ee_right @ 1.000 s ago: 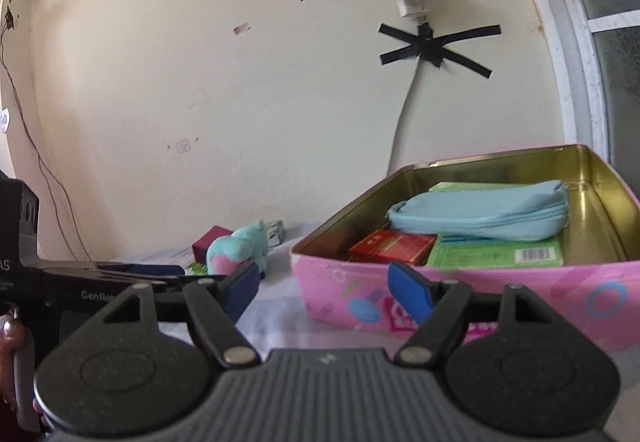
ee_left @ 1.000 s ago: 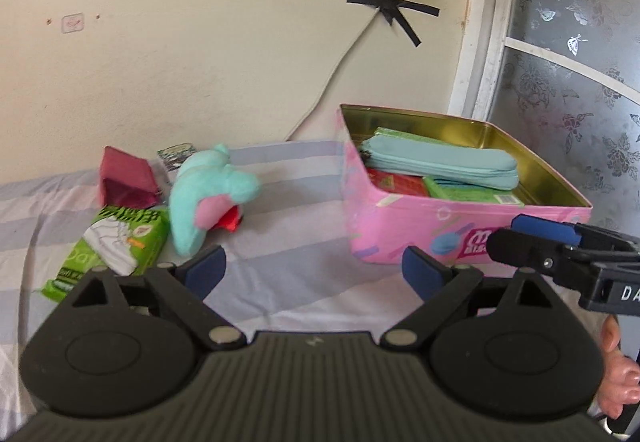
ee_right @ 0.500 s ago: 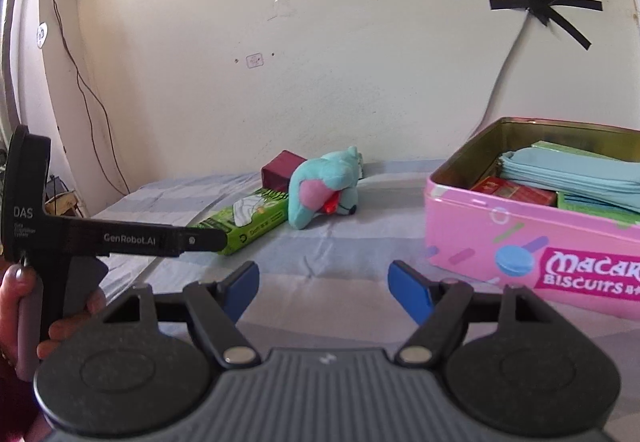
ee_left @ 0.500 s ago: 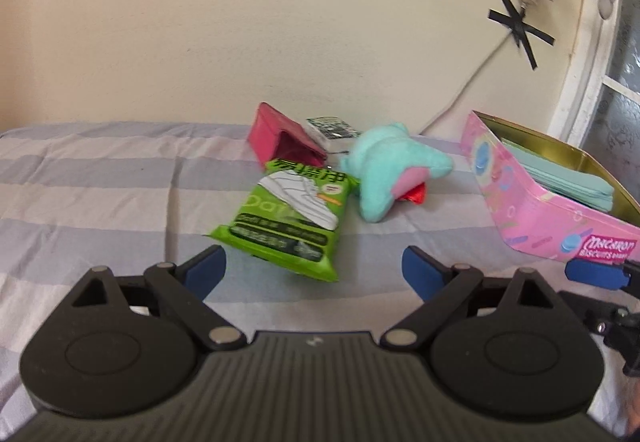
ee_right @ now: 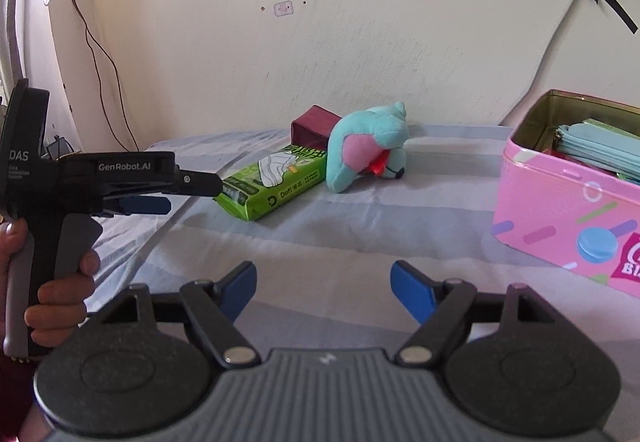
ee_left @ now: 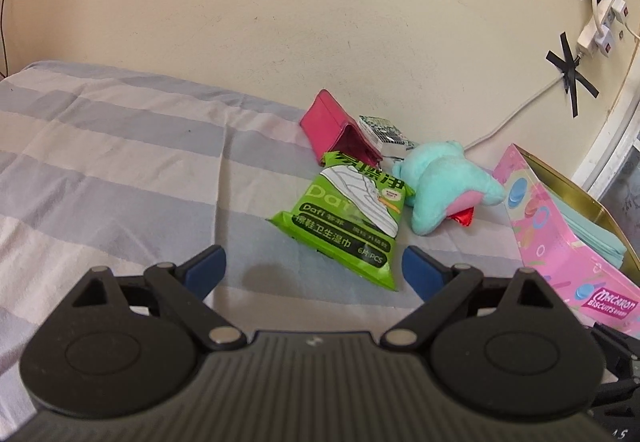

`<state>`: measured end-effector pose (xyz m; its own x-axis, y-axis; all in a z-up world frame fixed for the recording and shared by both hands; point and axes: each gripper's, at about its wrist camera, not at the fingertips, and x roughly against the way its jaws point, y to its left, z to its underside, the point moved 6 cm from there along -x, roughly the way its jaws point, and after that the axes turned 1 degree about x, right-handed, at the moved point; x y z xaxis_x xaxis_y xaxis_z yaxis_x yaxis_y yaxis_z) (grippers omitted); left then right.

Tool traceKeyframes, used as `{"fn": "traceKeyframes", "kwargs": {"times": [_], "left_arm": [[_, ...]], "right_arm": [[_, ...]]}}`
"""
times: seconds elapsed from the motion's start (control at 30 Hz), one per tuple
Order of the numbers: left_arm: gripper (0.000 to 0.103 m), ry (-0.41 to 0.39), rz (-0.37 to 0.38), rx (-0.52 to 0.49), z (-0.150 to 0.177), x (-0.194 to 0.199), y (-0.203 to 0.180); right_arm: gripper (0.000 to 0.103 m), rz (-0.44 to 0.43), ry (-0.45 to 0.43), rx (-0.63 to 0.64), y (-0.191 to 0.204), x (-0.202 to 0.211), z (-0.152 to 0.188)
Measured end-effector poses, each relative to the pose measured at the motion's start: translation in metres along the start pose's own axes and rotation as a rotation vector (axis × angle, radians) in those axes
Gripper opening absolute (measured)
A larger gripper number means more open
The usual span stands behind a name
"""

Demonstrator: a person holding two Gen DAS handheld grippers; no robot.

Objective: Organize objects

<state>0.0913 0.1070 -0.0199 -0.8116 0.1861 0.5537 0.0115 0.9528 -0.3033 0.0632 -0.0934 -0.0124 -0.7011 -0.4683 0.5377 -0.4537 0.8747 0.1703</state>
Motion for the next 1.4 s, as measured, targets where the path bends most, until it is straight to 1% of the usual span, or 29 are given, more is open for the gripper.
{"fn": "traceKeyframes", "kwargs": {"times": [0.07,0.13,0.27,0.37,0.5,0.6,0.67,0.73,0.77,0.83,0.87,0.9,0.93,0.97,1.03,1.07,1.1,1.13,1.17,1.2,1.23,1.3,1.4], "left_arm": [[0.096,0.001,-0.013,0.002,0.0,-0.001,0.002],[0.096,0.0,-0.04,0.012,-0.001,-0.003,0.006],[0.096,-0.006,-0.093,0.076,-0.006,-0.001,0.025],[0.096,-0.014,-0.118,0.116,-0.01,0.001,0.036],[0.096,-0.024,-0.148,0.144,-0.012,0.003,0.044],[0.096,-0.039,-0.181,0.187,-0.015,0.004,0.053],[0.096,-0.05,-0.188,0.232,-0.017,0.007,0.062],[0.096,-0.059,-0.194,0.269,-0.019,0.009,0.069],[0.096,-0.059,-0.193,0.28,-0.019,0.01,0.07],[0.096,-0.051,-0.185,0.292,-0.019,0.008,0.071],[0.096,-0.045,-0.185,0.292,-0.019,0.007,0.07],[0.096,-0.038,-0.184,0.289,-0.019,0.006,0.069],[0.096,-0.034,-0.181,0.286,-0.018,0.005,0.068],[0.096,-0.032,-0.177,0.283,-0.018,0.005,0.067],[0.096,-0.027,-0.171,0.272,-0.017,0.004,0.064],[0.096,-0.025,-0.17,0.266,-0.017,0.004,0.063],[0.096,-0.023,-0.169,0.26,-0.016,0.004,0.062],[0.096,-0.022,-0.169,0.257,-0.016,0.003,0.062],[0.096,-0.02,-0.167,0.253,-0.015,0.003,0.061],[0.096,-0.017,-0.161,0.25,-0.015,0.002,0.06],[0.096,-0.014,-0.151,0.246,-0.015,0.001,0.059],[0.096,-0.004,-0.126,0.229,-0.014,-0.001,0.054],[0.098,0.01,-0.076,0.202,-0.012,-0.003,0.045]], "right_arm": [[0.077,0.0,-0.004,0.002,-0.001,-0.001,-0.003],[0.078,-0.003,-0.01,-0.003,-0.003,-0.005,-0.008],[0.078,-0.014,-0.011,-0.006,-0.005,-0.014,-0.019],[0.078,-0.027,-0.017,0.025,0.001,-0.022,-0.03],[0.079,-0.064,-0.023,0.06,0.015,-0.038,-0.046],[0.081,-0.143,0.021,0.042,0.029,-0.057,-0.054],[0.085,-0.175,0.066,0.035,0.039,-0.074,-0.055],[0.092,-0.179,0.114,0.046,0.049,-0.096,-0.054],[0.093,-0.173,0.129,0.053,0.053,-0.104,-0.054],[0.093,-0.136,0.162,0.07,0.06,-0.125,-0.055],[0.092,-0.117,0.151,0.078,0.061,-0.131,-0.057],[0.087,-0.095,0.144,0.093,0.062,-0.135,-0.059],[0.072,-0.078,0.136,0.106,0.064,-0.137,-0.06],[0.062,-0.052,0.123,0.128,0.064,-0.137,-0.06],[0.054,-0.059,0.113,0.142,0.061,-0.132,-0.058],[0.052,-0.06,0.109,0.146,0.06,-0.129,-0.056],[0.048,-0.057,0.103,0.158,0.06,-0.126,-0.055],[0.042,-0.051,0.098,0.17,0.06,-0.122,-0.052],[0.032,-0.046,0.1,0.182,0.059,-0.118,-0.051],[0.025,-0.049,0.106,0.189,0.059,-0.114,-0.049],[0.021,-0.058,0.111,0.194,0.059,-0.108,-0.046],[0.018,-0.062,0.116,0.219,0.056,-0.094,-0.038],[0.017,-0.063,0.116,0.244,0.05,-0.07,-0.025]]}}
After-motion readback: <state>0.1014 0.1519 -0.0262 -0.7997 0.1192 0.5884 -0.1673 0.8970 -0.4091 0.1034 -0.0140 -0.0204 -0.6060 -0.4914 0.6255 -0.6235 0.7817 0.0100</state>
